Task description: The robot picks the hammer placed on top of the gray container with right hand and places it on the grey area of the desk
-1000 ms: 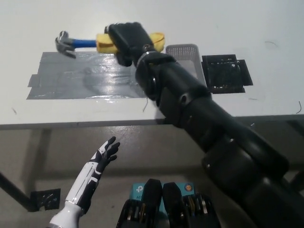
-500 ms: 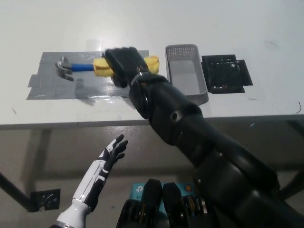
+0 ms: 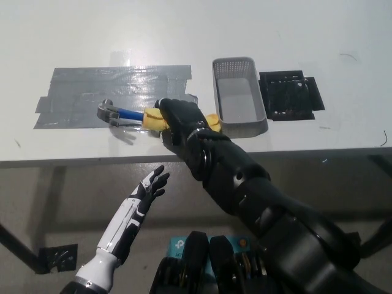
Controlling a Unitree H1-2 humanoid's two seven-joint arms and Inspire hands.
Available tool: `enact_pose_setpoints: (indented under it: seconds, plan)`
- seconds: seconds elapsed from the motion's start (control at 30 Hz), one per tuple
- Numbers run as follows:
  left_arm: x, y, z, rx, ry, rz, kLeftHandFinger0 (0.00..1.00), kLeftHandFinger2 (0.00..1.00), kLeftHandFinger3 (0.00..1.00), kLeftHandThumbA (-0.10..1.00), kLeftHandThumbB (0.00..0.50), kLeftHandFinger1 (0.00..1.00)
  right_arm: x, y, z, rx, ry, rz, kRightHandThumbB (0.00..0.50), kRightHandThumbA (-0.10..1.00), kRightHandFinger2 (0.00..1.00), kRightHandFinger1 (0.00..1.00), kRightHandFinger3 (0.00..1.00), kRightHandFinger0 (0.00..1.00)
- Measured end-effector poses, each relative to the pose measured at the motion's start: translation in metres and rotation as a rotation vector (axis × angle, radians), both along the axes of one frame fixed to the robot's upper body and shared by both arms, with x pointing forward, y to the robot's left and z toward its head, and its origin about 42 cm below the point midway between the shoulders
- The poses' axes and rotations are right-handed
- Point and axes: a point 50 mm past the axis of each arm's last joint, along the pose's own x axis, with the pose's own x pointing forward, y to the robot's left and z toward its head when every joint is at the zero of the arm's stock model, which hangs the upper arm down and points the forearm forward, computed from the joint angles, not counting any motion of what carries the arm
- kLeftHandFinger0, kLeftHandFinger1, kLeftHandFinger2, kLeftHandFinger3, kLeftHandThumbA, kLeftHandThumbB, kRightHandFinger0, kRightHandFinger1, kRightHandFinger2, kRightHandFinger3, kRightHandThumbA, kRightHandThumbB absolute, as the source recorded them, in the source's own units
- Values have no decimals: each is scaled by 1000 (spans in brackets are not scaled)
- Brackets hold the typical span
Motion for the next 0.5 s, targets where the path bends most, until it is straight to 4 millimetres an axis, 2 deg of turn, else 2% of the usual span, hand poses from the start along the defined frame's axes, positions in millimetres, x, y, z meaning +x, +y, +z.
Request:
enact_pose_setpoints:
  seconds: [0.03,0.07,0.1,0.13,0.17,0.2,0.23,0.27,0.3,0.37,0.4,0.5]
  plan:
    - [0,0,0,0,0,0,1000,1000,1000,1000,152,1000,0,0,0,4,3,-3,131,96,868,434,669,284]
    - [0,0,0,1,0,0,1000,1000,1000,1000,151,1000,0,-1,0,4,4,-5,188,253,1000,766,1000,567]
    - [0,0,0,2,-1,-1,1000,1000,1000,1000,150,1000,0,-1,0,6,10,-9,197,396,1000,1000,1000,816]
    - [0,0,0,3,-1,-2,1000,1000,1000,1000,152,1000,1,-1,0,9,20,-11,268,587,1000,1000,1000,1000]
    - [0,0,0,4,-1,-4,1000,1000,1000,1000,151,1000,1,-1,1,10,28,-11,309,660,1000,1000,1000,1000]
    - [0,0,0,5,-1,-5,1000,1000,1000,1000,150,1000,2,-1,1,10,37,-11,370,727,1000,1000,1000,1000]
    - [1,-1,1,6,-2,-8,1000,1000,1000,1000,150,1000,2,-1,3,9,47,-10,390,742,1000,1000,1000,1000]
    - [1,-1,1,8,-4,-11,1000,1000,1000,1000,149,1000,3,-2,4,9,62,-10,436,815,1000,1000,1000,1000]
    - [2,-1,2,8,-5,-13,1000,1000,1000,1000,151,1000,4,-3,4,8,72,-11,438,826,1000,1000,1000,1000]
    - [2,-1,2,10,-7,-16,1000,1000,1000,1000,156,1000,6,-4,6,5,84,-11,483,902,1000,1000,1000,1000]
    - [2,-1,2,11,-7,-18,1000,1000,1000,1000,154,1000,6,-4,8,3,92,-9,496,907,1000,1000,1000,1000]
    - [2,-2,2,13,-6,-22,1000,1000,1000,1000,146,1000,8,-5,11,7,107,-5,500,973,1000,1000,1000,1000]
